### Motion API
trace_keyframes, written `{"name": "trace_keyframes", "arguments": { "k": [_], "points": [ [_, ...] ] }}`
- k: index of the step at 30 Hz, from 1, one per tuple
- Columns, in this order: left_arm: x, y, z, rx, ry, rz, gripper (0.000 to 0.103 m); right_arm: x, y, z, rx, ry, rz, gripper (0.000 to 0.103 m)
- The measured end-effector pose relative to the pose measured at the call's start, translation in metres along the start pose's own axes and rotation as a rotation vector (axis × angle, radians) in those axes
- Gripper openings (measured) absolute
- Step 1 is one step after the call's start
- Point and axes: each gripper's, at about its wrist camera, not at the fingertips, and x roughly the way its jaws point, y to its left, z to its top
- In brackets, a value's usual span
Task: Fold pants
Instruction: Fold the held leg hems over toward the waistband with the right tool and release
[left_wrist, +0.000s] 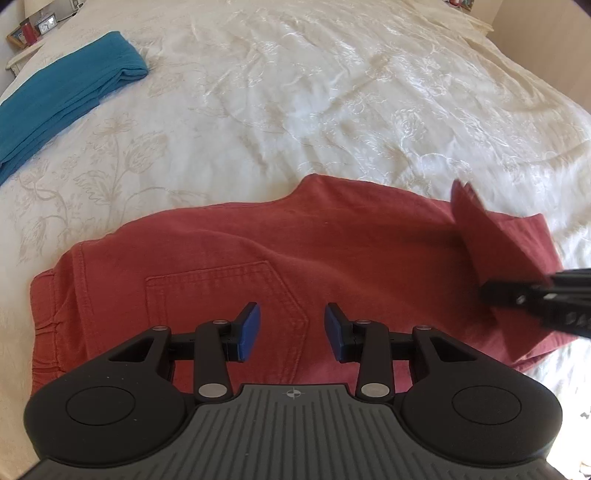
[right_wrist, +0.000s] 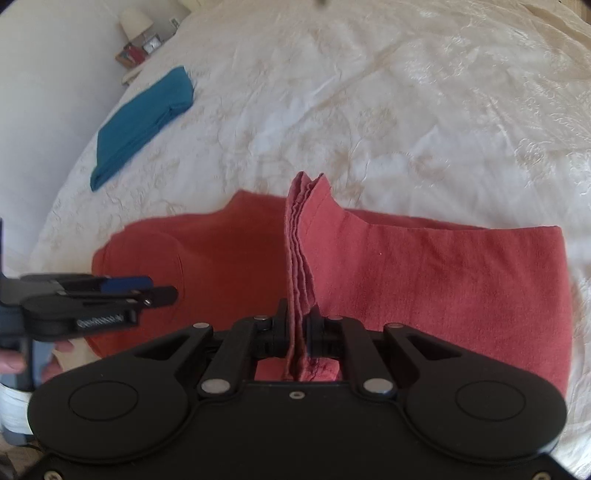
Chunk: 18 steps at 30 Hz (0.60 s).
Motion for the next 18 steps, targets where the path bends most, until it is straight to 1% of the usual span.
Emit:
{"name": "trace_keyframes", "arguments": {
  "k": [2, 3, 4, 5, 6, 8, 10, 13, 15, 18],
  "points": [
    [-0.002, 0.007, 0.000, -0.001, -0.002, -0.010, 0.037, 0.017, 0.010, -0.008, -0.035, 0.035, -0.041, 0.017],
    [-0.004, 0.011, -0.001, 0.000, -0.004, -0.018, 0.037, 0.022, 0.014, -0.010, -0.042, 0.048, -0.051, 0.025],
    [-0.005, 0.012, -0.002, 0.003, -0.004, -0.027, 0.037, 0.025, 0.016, -0.012, -0.040, 0.055, -0.051, 0.027],
    [-0.005, 0.013, -0.002, 0.005, -0.004, -0.036, 0.037, 0.024, 0.017, -0.013, -0.034, 0.063, -0.046, 0.033],
    [-0.006, 0.012, -0.001, 0.008, -0.004, -0.046, 0.037, 0.021, 0.016, -0.015, -0.025, 0.065, -0.025, 0.044],
    [-0.007, 0.008, 0.001, 0.018, -0.009, -0.074, 0.037, 0.008, 0.016, -0.017, -0.011, 0.047, 0.012, 0.053],
    [-0.008, 0.001, 0.005, 0.033, -0.017, -0.101, 0.037, -0.007, 0.015, -0.018, -0.021, 0.017, 0.008, 0.053],
    [-0.007, -0.017, 0.012, 0.059, -0.025, -0.142, 0.037, -0.027, -0.001, -0.017, -0.001, -0.024, -0.027, 0.054],
    [-0.004, -0.033, 0.014, 0.081, -0.027, -0.162, 0.037, -0.038, -0.021, -0.016, 0.027, -0.047, -0.066, 0.054],
    [-0.002, -0.057, 0.017, 0.100, -0.042, -0.170, 0.037, -0.047, -0.055, -0.013, 0.069, -0.056, -0.116, 0.054]
  ]
}}
